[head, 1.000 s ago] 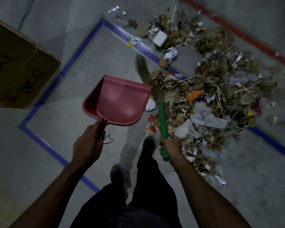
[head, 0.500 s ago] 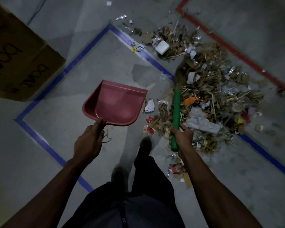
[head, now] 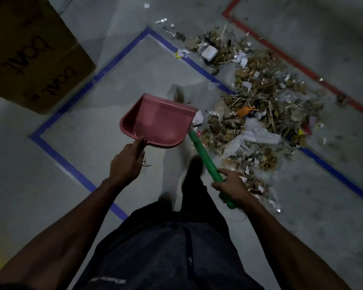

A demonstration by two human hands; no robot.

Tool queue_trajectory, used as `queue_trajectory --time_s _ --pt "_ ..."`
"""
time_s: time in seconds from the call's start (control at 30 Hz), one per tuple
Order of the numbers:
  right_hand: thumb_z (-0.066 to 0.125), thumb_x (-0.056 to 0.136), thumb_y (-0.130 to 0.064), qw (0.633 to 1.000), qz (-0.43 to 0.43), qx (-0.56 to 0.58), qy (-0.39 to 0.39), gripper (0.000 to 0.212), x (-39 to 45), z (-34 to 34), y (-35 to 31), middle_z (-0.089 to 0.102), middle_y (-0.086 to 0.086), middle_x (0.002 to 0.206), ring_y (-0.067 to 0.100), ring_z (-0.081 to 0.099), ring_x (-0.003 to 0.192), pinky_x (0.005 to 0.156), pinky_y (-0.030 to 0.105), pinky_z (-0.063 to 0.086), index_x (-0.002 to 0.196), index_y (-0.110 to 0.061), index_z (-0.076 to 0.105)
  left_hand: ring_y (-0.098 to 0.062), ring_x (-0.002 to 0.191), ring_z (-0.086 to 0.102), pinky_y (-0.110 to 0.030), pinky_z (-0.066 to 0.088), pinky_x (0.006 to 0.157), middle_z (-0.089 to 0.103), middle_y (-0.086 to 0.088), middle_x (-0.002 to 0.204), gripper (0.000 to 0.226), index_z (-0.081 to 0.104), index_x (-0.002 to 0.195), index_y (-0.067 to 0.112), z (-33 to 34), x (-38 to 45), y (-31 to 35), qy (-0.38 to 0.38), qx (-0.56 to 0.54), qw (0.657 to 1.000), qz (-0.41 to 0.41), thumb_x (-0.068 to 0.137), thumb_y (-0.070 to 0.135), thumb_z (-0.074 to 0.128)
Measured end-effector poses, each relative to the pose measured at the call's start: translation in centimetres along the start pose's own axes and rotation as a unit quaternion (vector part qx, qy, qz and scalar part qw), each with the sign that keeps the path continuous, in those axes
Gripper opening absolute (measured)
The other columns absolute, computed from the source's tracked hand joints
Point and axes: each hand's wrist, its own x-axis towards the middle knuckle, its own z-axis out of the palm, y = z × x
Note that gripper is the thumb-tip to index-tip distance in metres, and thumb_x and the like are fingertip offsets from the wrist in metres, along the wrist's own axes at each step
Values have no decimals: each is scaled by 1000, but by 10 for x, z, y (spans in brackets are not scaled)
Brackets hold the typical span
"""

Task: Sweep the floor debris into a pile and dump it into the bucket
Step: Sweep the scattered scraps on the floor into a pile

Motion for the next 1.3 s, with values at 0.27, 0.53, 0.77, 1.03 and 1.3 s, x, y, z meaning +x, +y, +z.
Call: queue_trajectory --time_s 0.27,0.53,0.77,1.03,1.3 --pt "71 76 -21 993 26 -98 -53 61 -38 54 61 61 5 90 23 57 72 55 24 41 135 -22 56 -35 101 58 -39 42 77 57 -13 122 47 31 147 28 12 -62 -35 -31 1 999 8 101 28 42" --pt "59 86 6 989 102 93 48 18 -3 24 66 52 17 63 20 49 36 35 22 39 103 0 58 -33 98 58 -41 45 78 59 -12 116 46 31 145 30 37 -83 -47 -49 -5 999 14 100 27 42" --pt "60 88 5 967 71 212 125 37 9 22 55 53 16 62 13 49 30 33 21 40 125 6 53 -32 103 58 -41 45 79 58 -11 121 47 29 146 30 44 -90 -50 -46 -4 999 11 101 28 40" --pt "69 84 -4 974 83 202 57 58 -42 80 91 66 14 70 24 55 46 44 28 43 139 -13 52 -34 103 58 -43 47 81 57 -10 123 48 29 146 32 46 -85 -50 -55 -14 998 9 100 29 41" --pt "66 84 0 979 125 151 61 43 -7 26 99 59 16 65 20 53 42 41 25 40 126 -6 58 -31 104 58 -39 44 78 57 -8 125 48 31 146 32 48 -77 -39 -45 -17 999 15 100 28 43"
